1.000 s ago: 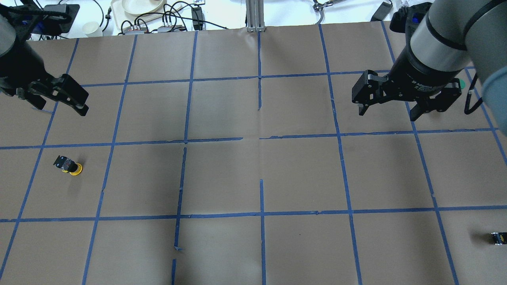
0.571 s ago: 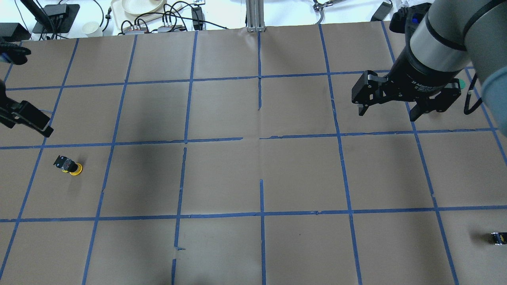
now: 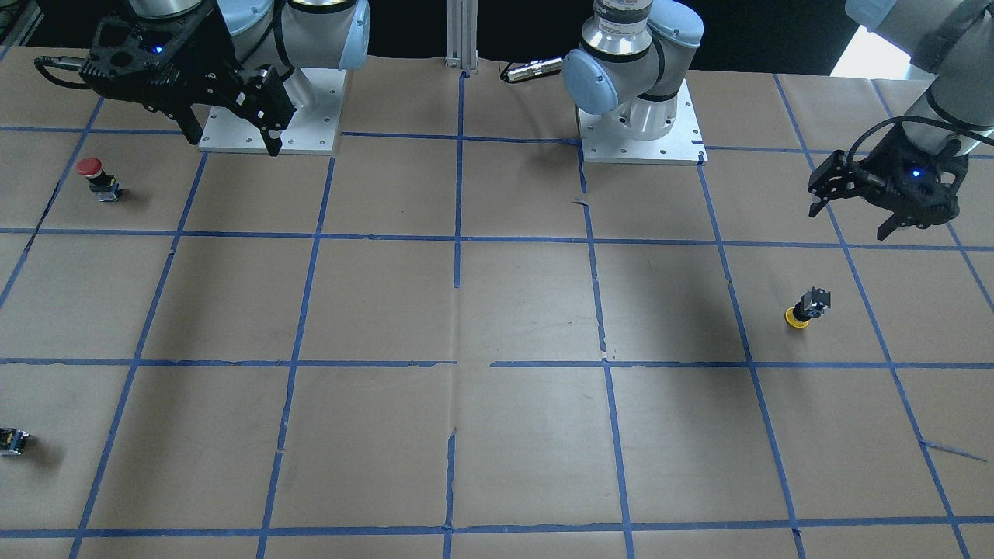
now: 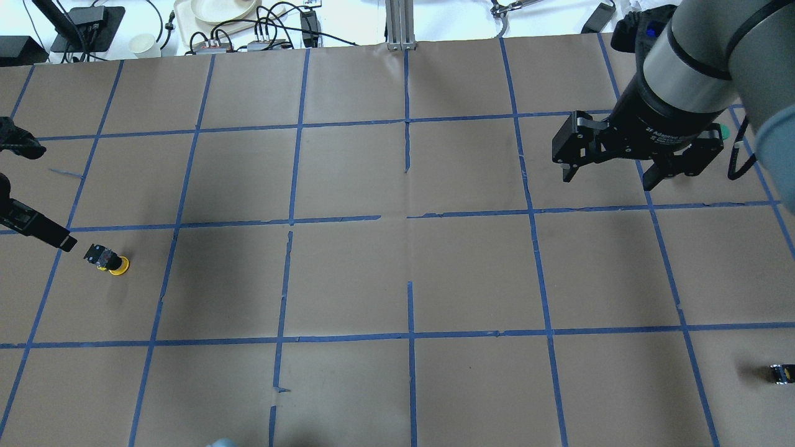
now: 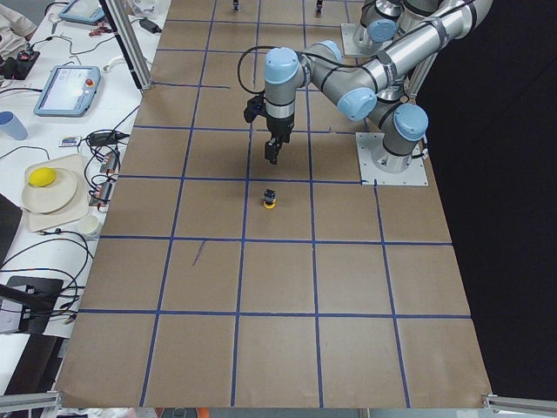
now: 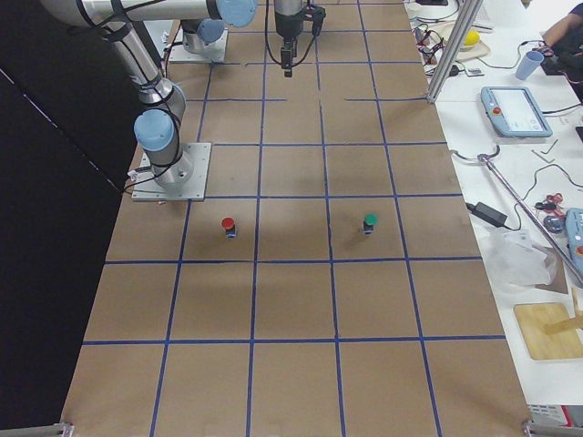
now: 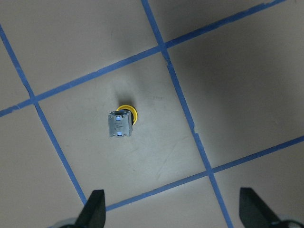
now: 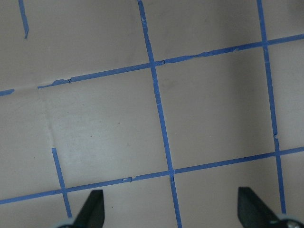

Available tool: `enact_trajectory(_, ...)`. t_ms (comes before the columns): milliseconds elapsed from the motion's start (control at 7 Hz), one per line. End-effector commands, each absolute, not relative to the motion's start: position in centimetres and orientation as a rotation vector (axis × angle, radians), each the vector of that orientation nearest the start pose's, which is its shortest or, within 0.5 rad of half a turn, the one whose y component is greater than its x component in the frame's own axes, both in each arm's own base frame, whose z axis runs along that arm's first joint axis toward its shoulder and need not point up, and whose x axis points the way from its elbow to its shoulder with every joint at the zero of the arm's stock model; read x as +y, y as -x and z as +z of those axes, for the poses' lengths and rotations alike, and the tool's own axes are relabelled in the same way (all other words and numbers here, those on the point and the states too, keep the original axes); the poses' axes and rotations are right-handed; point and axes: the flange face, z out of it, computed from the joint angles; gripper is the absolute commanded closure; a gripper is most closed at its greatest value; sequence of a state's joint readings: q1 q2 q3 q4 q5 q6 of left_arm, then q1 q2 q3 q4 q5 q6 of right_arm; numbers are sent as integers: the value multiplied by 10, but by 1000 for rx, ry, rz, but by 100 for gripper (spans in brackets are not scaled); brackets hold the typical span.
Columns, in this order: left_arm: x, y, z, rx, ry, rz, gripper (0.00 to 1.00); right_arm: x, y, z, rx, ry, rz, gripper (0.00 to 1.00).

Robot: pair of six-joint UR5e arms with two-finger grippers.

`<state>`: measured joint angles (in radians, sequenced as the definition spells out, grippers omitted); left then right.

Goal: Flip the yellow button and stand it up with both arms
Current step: 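Close the left gripper on the black base of the yellow button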

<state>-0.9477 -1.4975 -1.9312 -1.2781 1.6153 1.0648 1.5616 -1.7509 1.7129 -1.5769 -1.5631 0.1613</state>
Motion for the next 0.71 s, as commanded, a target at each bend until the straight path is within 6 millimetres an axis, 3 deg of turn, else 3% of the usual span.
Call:
enact_trajectory(0, -435, -174, 340, 3072, -732, 18, 0, -421, -130, 501, 3119, -266, -68, 0)
enact_trajectory(143, -454, -183, 300, 3160, -731, 18, 0, -421, -130, 501, 3117, -266, -68, 0)
enact_trajectory(286, -469, -200, 290, 3125, -740, -28, 0, -420, -131, 500, 3117, -266, -66, 0)
enact_trajectory(571, -465, -209, 277, 3139, -708, -11, 0, -420, -130, 500, 3119, -266, -69, 0)
